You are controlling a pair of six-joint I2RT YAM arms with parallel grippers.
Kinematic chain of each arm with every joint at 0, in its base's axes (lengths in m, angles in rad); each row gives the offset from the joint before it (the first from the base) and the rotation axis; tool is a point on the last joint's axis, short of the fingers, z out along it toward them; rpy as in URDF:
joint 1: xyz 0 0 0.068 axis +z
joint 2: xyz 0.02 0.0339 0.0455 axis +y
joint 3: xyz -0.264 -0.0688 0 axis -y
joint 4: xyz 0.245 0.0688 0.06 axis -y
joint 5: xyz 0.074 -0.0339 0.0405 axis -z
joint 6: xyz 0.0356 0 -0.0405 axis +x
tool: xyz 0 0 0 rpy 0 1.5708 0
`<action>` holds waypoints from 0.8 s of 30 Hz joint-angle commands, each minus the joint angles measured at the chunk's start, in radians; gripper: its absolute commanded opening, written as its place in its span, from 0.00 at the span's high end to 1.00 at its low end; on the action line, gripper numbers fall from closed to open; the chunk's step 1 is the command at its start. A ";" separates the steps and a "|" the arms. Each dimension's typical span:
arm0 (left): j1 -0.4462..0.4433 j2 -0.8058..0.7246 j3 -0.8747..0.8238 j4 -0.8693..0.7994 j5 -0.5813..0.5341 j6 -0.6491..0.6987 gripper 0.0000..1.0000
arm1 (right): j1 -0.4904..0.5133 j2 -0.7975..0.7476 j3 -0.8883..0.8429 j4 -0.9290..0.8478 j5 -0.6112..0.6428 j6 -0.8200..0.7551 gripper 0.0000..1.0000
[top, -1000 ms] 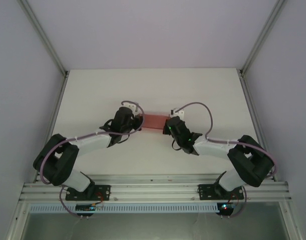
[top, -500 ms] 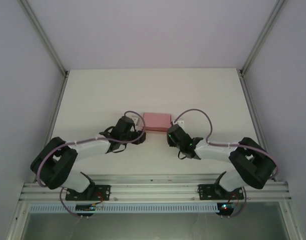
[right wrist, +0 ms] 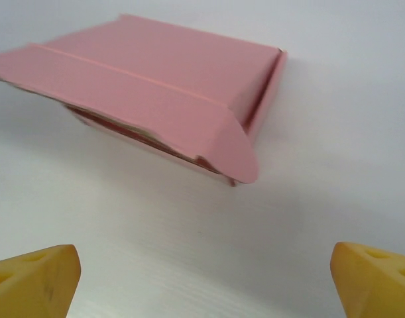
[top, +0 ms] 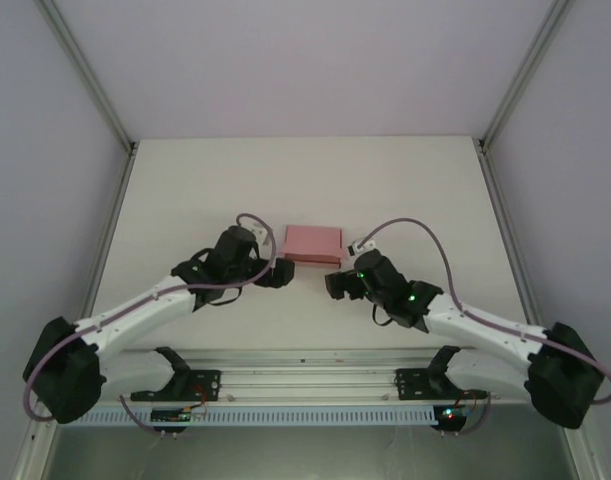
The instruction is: Assemble paper box
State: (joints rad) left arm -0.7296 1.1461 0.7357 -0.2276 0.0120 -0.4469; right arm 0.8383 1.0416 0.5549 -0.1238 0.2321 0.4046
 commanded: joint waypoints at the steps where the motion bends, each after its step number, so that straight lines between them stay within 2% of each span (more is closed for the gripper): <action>1: 0.010 -0.017 0.118 -0.086 -0.046 -0.056 0.00 | -0.009 -0.056 0.050 -0.054 -0.048 -0.059 0.01; 6: 0.126 0.134 0.274 -0.140 0.038 -0.128 0.00 | -0.118 0.015 0.181 -0.025 -0.062 -0.044 0.01; 12: 0.223 0.375 0.368 -0.072 0.230 -0.111 0.00 | -0.288 0.304 0.344 -0.093 -0.195 0.127 0.02; 16: 0.272 0.505 0.386 0.000 0.354 -0.123 0.00 | -0.345 0.476 0.395 -0.078 -0.321 0.162 0.02; 21: 0.314 0.639 0.379 0.086 0.515 -0.119 0.10 | -0.358 0.600 0.389 -0.023 -0.387 0.164 0.08; 24: 0.318 0.696 0.358 0.141 0.597 -0.117 0.17 | -0.375 0.646 0.351 0.017 -0.424 0.176 0.20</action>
State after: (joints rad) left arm -0.4114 1.8107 1.0859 -0.1719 0.4637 -0.5659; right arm 0.4797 1.6600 0.9268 -0.1387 -0.1276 0.5575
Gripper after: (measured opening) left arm 0.845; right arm 0.831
